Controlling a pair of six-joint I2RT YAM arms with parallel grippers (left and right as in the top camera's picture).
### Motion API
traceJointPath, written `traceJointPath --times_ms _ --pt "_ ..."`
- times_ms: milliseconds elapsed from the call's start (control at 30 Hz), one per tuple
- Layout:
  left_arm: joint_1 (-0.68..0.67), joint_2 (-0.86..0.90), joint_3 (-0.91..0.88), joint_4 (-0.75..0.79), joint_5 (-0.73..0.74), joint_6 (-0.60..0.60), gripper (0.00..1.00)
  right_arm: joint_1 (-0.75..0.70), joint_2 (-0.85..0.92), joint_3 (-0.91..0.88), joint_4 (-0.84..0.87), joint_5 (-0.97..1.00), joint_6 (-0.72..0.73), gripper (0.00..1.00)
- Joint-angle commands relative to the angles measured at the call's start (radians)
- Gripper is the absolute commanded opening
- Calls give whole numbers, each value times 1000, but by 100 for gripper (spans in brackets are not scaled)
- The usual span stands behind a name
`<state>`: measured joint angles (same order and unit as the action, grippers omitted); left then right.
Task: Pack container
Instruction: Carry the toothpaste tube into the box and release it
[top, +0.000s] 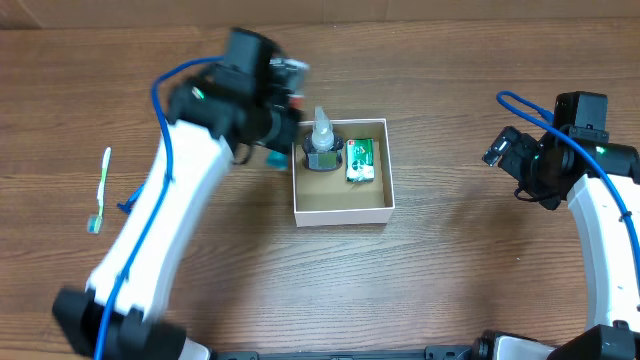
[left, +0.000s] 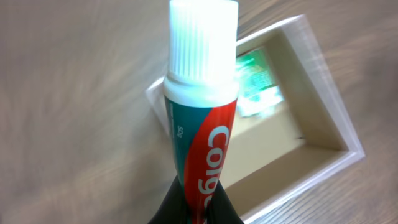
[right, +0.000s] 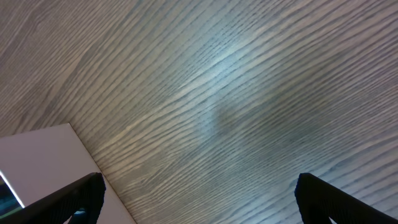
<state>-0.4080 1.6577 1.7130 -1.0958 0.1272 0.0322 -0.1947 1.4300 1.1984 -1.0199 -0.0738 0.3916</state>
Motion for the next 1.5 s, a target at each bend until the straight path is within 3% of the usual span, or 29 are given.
traceJointPath --times_ms 0,100,233,467,667,733,800,867,967,1067,1133,1300,1400,1467 --pt "-155 -48 23 28 -92 235 4 1 -6 -3 4 5 -3 100" --pt "-238 -16 23 31 -132 333 4 1 -6 -3 4 5 -3 100" --pt "-260 58 23 30 -158 372 4 1 -6 -3 4 5 -3 100" --pt "-254 226 23 -70 -157 307 4 1 -6 -3 5 5 -3 100" --pt "-254 261 23 -86 -157 300 5 1 -6 -3 4 5 -3 100" --pt "-254 259 23 -95 -157 301 24 1 -6 -3 4 5 -3 100" --pt "-254 259 24 -109 -156 301 58 1 -6 -3 4 5 -3 100" --pt "-254 257 26 -117 -158 302 74 1 -6 -3 4 5 -3 100" --pt "-254 257 56 -148 -157 299 77 1 -6 -3 4 5 -3 100" --pt "-254 249 139 -212 -126 275 67 1 -6 -3 3 5 -4 100" --pt "-253 223 182 -234 -93 270 66 1 -6 -3 3 5 -4 100" --pt "-226 88 195 -233 -164 153 80 1 -6 -3 3 13 -4 100" --pt "-171 17 180 -248 -220 77 100 1 -6 -3 3 13 -4 100" --pt "-97 -31 159 -275 -278 2 100 1 -6 -3 3 13 -4 100"
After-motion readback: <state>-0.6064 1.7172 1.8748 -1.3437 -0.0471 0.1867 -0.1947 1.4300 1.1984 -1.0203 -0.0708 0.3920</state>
